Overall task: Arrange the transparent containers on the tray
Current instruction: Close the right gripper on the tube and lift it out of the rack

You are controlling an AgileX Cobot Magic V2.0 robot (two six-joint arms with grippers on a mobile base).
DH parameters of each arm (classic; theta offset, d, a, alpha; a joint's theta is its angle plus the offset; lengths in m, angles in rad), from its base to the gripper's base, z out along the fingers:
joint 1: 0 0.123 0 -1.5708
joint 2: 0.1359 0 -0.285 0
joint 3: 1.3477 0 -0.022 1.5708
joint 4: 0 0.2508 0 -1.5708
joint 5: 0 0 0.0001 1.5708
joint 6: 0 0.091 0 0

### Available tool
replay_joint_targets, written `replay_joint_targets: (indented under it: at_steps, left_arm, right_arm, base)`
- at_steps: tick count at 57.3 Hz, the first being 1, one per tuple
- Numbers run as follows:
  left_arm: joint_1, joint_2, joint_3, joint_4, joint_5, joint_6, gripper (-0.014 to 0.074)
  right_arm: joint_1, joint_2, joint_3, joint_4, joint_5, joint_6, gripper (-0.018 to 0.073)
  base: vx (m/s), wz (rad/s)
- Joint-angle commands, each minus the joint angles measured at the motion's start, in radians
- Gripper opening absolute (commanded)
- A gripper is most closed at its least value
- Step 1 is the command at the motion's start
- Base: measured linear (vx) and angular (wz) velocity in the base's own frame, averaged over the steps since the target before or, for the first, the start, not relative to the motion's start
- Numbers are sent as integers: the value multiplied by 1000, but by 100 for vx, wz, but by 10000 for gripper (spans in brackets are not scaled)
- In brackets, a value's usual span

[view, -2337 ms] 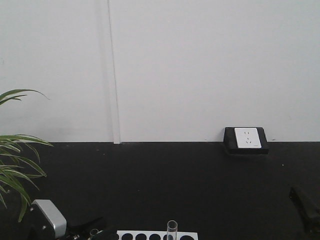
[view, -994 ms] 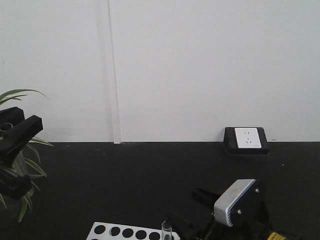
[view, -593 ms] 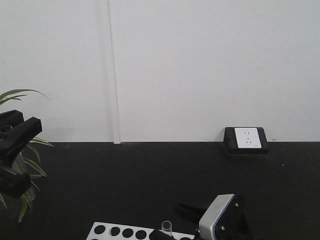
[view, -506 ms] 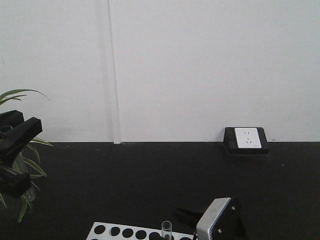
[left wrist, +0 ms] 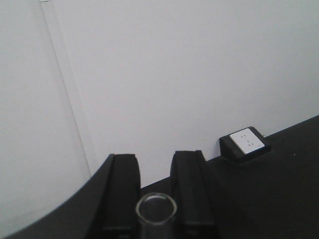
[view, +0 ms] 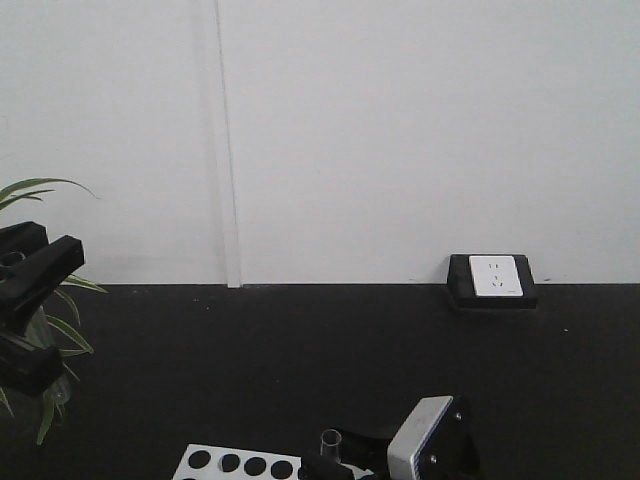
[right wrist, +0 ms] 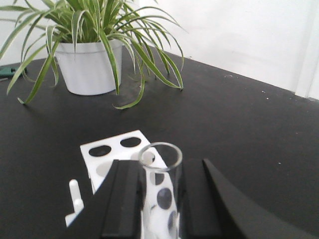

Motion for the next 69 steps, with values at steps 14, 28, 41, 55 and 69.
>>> replay_joint_targets:
  at_steps: [14, 28, 41, 55, 69]
  left_arm:
    - [-5, -17, -35, -22, 34, -12, -6]
    - [-35, -41, -25, -22, 169, -62, -6]
    - [-66, -177, 128, -23, 202, -57, -6]
    - [-73, -335, 276, -75, 227, -57, -6]
    - [-72, -334, 279, -75, 249, -55, -6]
  right_arm:
    - [1, -238, -176, -73, 169, 218, -13]
    - [1, -504, -241, -194, 556, 450, -13]
    - [1, -750, -160, -395, 794, 568, -13]
    - [1, -894, -50, -423, 873, 580, -13]
    - [1, -894, -49, -422, 894, 579, -13]
  base:
    - [0, 0]
    - [0, 0]
    - [0, 0]
    - [0, 0]
    - [0, 0]
